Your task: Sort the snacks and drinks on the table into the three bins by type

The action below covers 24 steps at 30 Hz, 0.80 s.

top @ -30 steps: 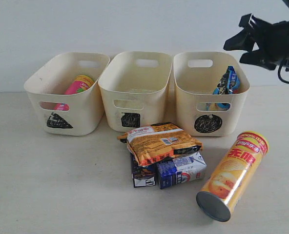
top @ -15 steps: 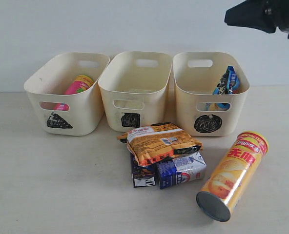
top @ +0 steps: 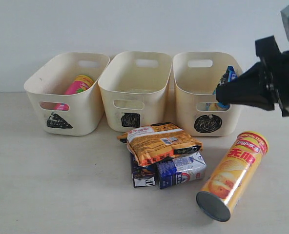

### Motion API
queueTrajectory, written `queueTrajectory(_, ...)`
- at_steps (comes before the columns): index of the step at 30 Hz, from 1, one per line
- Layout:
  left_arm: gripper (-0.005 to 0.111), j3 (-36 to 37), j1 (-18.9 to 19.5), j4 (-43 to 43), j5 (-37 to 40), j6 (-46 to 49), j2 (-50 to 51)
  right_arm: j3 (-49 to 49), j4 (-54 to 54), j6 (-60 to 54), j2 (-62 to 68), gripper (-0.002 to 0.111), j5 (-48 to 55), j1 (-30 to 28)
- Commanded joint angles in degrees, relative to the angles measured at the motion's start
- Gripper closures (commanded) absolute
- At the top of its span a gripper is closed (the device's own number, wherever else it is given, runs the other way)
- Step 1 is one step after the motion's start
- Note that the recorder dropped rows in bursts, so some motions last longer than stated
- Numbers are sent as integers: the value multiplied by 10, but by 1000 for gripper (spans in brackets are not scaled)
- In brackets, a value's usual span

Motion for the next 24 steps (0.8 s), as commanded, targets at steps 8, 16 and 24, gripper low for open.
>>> queueTrajectory(8,102,1,0,-7,-2,2,3,102,-1,19,-10,45,-132,1)
queueTrajectory(16,102,1,0,-7,-2,2,3,102,33,55,18,30,-242,70)
queueTrajectory(24,102,1,0,-7,-2,2,3,92,61,61,70,30,-363,137)
